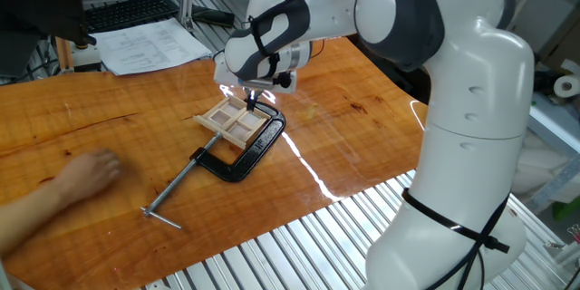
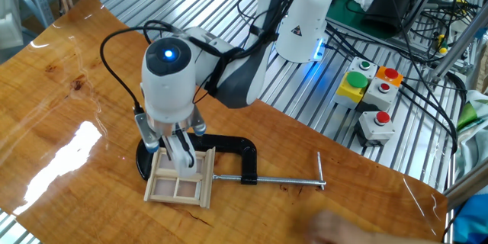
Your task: Open a sliding window
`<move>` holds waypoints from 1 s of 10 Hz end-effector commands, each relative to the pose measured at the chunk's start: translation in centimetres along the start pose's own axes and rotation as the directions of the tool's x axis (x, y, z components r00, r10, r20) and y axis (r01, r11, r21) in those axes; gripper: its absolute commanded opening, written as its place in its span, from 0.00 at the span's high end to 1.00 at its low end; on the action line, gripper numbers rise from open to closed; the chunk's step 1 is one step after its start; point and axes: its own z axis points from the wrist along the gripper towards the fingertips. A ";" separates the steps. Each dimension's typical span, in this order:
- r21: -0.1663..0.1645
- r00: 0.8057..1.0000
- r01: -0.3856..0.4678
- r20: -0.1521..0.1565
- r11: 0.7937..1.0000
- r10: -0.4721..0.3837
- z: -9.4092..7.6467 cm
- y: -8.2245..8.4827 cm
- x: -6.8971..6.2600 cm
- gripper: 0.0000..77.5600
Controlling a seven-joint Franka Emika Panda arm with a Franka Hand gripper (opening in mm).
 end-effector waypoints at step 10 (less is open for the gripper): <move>-0.012 0.999 -0.046 0.016 0.999 0.046 2.1 0.1 -0.2 1.00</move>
